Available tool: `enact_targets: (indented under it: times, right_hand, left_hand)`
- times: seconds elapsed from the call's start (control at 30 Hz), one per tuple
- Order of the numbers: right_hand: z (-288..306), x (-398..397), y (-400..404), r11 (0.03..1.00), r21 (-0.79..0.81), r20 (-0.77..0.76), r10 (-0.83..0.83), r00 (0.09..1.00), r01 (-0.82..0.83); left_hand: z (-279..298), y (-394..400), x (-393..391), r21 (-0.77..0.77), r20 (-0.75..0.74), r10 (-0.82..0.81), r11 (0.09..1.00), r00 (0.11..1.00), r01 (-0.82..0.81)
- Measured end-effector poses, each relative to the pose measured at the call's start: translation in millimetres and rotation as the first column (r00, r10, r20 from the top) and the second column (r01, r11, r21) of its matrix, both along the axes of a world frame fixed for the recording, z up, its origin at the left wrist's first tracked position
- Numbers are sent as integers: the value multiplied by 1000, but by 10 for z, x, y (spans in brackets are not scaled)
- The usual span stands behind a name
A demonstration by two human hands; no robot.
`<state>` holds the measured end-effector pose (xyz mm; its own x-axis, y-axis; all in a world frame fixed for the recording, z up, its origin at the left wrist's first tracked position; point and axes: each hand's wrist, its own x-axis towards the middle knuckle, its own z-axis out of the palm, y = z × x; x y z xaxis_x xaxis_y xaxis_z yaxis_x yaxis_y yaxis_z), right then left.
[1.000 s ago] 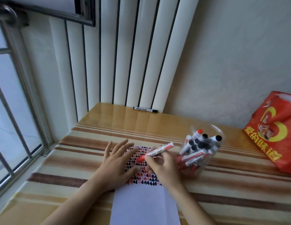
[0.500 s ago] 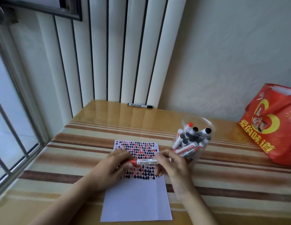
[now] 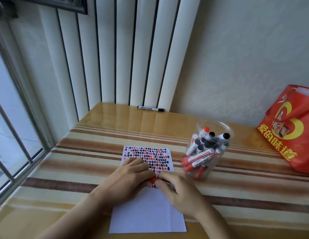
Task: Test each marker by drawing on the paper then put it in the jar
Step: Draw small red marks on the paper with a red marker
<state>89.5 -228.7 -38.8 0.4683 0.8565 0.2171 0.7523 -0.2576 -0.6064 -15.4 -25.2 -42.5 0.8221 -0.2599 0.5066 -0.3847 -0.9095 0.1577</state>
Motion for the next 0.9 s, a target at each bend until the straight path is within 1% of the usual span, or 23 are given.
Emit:
enact_targets:
  times: [0.2, 0.43, 0.67, 0.73, 0.8, 0.83, 0.9]
  right_hand:
    - [90, -46, -9, 999, -26, 58, -25, 998, 26]
    - [179, -62, -13, 996, -87, 64, -16, 998, 22]
    - [199, -49, -38, 991, -78, 101, -102, 990, 110]
    - [183, -11, -64, 984, -99, 120, -134, 984, 146]
    - [150, 42, -79, 982, -68, 85, -169, 982, 175]
    - [133, 63, -82, 982, -31, 14, -183, 983, 184]
    - [96, 84, -75, 983, 61, -198, -160, 967, 175]
  left_hand:
    - [37, -5, 2, 22, 163, 1, 1000, 987, -5]
    - [74, -21, -41, 74, 235, -6, 997, 972, -11]
    - [35, 30, -35, 101, 297, 22, 993, 955, -55]
    - [18, 101, -28, 54, 265, 88, 993, 960, -106]
    - [-8, 162, -17, -44, 173, 210, 978, 962, -206]
    - [-32, 191, -11, -90, 113, 266, 962, 957, -257]
    - [-107, 240, 2, -127, -4, 334, 935, 943, -331]
